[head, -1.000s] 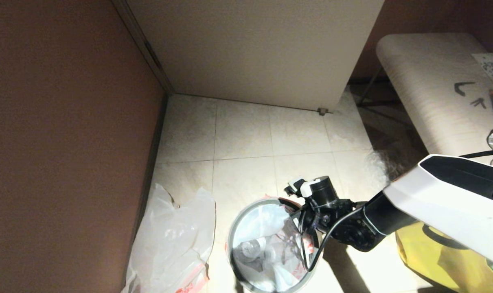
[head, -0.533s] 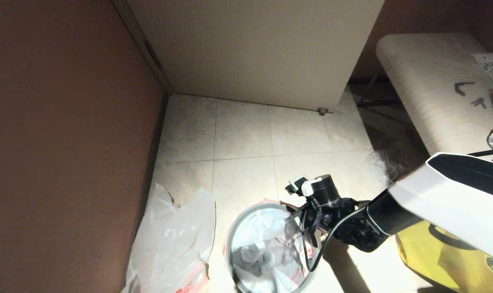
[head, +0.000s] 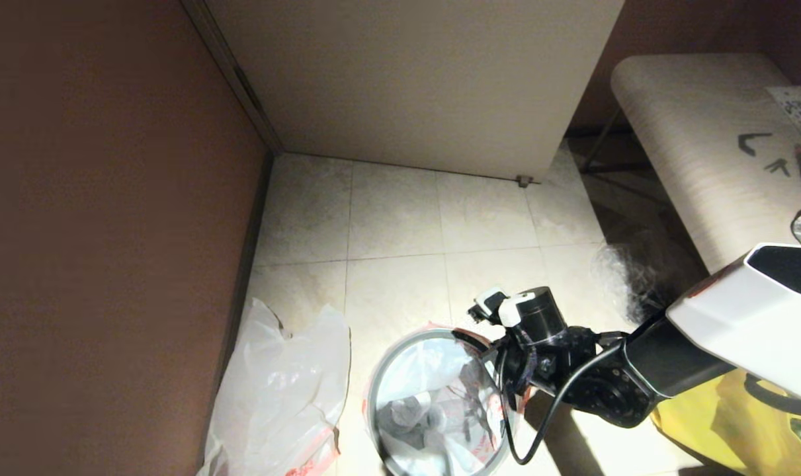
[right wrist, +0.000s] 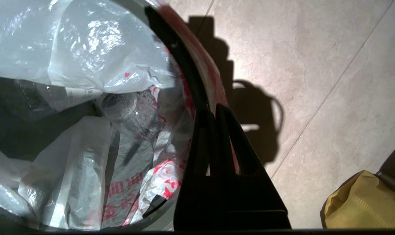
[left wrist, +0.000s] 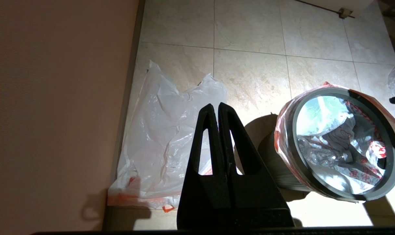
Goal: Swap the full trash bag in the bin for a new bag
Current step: Place the trash can ring on the floor
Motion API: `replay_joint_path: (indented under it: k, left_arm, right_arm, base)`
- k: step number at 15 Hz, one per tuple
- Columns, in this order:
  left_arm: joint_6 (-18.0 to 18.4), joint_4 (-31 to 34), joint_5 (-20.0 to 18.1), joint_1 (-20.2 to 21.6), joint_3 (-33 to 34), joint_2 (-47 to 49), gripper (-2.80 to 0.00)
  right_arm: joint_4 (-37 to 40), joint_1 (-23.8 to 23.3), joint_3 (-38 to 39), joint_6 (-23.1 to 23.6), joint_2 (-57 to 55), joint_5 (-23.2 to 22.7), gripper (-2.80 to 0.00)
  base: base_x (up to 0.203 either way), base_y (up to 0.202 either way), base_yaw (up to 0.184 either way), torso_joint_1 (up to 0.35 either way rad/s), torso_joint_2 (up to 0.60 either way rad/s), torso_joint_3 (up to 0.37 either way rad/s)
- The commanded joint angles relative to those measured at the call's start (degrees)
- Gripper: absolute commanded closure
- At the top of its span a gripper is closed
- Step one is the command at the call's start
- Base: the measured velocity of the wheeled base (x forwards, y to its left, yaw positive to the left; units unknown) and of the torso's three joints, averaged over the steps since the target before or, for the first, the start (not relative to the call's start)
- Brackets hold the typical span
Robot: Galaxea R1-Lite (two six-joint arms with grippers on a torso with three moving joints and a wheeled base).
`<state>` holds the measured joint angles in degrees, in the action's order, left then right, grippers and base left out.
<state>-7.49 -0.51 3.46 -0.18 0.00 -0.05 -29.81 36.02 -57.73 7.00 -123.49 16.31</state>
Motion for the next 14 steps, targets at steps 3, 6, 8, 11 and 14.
replay_joint_path:
  k: [3, 6, 8, 11, 14]
  left_arm:
    - [-0.1, 0.0, 0.1, 0.0, 0.0, 0.0, 0.0]
    - [-0.1, 0.0, 0.1, 0.0, 0.0, 0.0, 0.0]
    - [-0.1, 0.0, 0.1, 0.0, 0.0, 0.0, 0.0]
    - [-0.1, 0.0, 0.1, 0.0, 0.0, 0.0, 0.0]
    - [-0.1, 0.0, 0.1, 0.0, 0.0, 0.0, 0.0]
  right_arm:
    - [-0.8, 0.5, -2.3, 3.3, -2.5, 0.6, 0.0]
    - [-6.7, 0.0, -3.7, 9.3, -7.7, 4.8, -2.8]
    - [-10.5, 0.5, -4.3, 10.5, -10.3, 6.3, -2.8]
    - [-10.7, 2.0, -4.8, 11.1, -11.6, 8.4, -2.8]
    - [-10.8, 2.8, -4.2, 11.1, -11.2, 9.6, -2.8]
  base:
    - [0.0, 0.0, 0.0, 0.0, 0.0, 0.0]
    - [0.0, 0.0, 0.0, 0.0, 0.0, 0.0]
    - [0.0, 0.0, 0.0, 0.0, 0.0, 0.0]
    - [0.0, 0.0, 0.0, 0.0, 0.0, 0.0]
    - [0.0, 0.0, 0.0, 0.0, 0.0, 0.0]
